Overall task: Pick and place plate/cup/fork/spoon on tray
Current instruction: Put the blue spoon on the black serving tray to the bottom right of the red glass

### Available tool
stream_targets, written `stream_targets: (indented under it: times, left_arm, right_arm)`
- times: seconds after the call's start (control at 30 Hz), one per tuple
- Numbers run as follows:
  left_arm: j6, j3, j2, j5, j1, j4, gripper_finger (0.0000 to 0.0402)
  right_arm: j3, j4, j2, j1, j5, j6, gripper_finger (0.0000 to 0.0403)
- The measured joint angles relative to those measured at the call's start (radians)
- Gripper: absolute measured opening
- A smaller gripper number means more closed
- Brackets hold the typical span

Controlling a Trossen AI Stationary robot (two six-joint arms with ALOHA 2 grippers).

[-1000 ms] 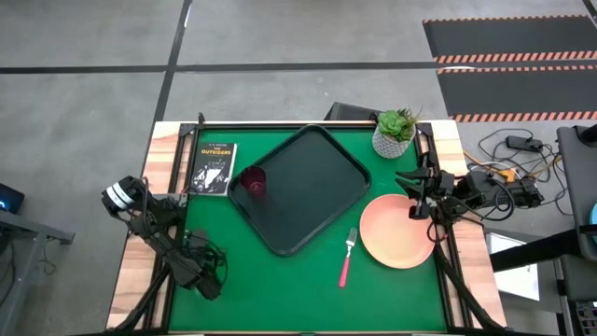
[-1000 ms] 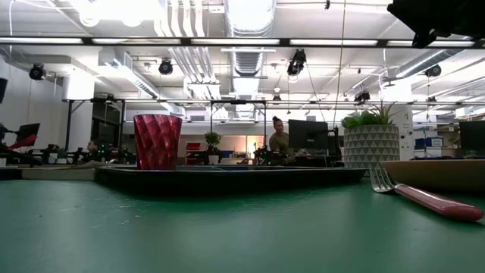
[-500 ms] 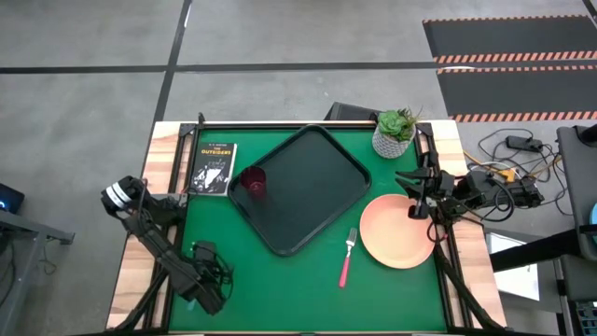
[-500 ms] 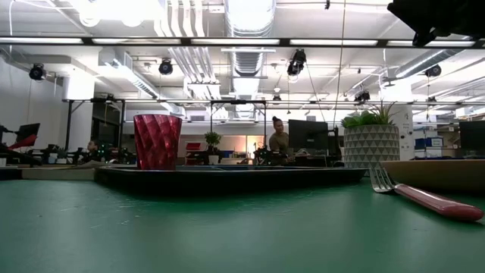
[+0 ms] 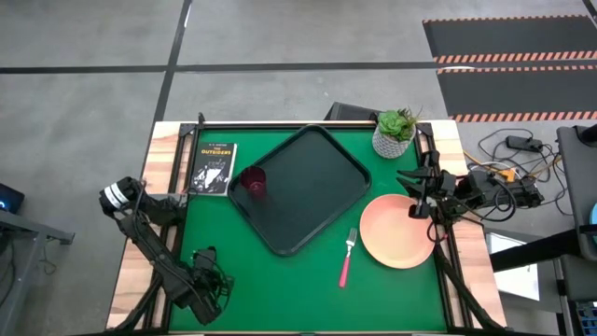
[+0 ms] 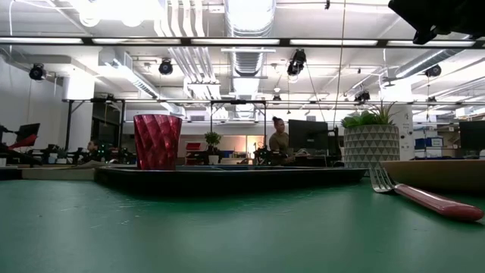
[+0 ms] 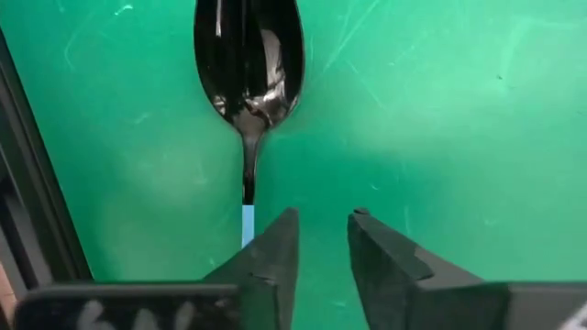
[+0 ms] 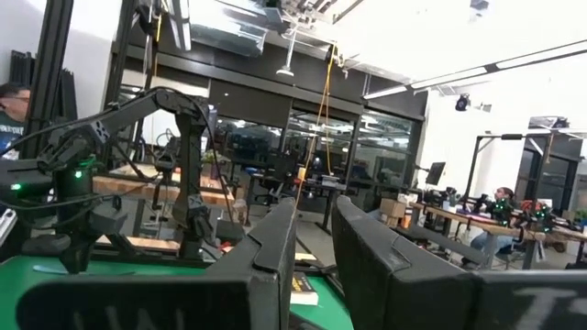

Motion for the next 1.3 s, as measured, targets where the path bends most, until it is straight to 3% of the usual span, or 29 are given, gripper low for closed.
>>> stream_targets:
  times: [0.23, 0.57, 1.03, 1.2, 1.3]
  left_arm:
    - [0.001, -0.044, 0.018, 0.0, 0.0, 0.026, 0.0133]
    - [0.004, -0.057, 0.071, 0.002, -0.002, 0.037, 0.0135]
    - [0.001, -0.055, 0.074, 0.01, 0.003, 0.033, 0.001]
    - [-0.017, 0.0, 0.046, 0.008, 0.009, 0.008, 0.0013]
    - [-0.018, 0.029, 0.028, 0.009, 0.008, -0.102, 0.003]
  right_arm:
    - [0.0, 0.0, 0.0, 0.0, 0.0, 0.002, 0.0063]
    - [0.0, 0.0, 0.0, 0.0, 0.0, 0.002, 0.0063]
    - [0.0, 0.0, 0.0, 0.0, 0.0, 0.002, 0.0063]
    - [0.0, 0.0, 0.0, 0.0, 0.0, 0.003, 0.0063]
    - [0.0, 0.0, 0.0, 0.0, 0.0, 0.003, 0.0063]
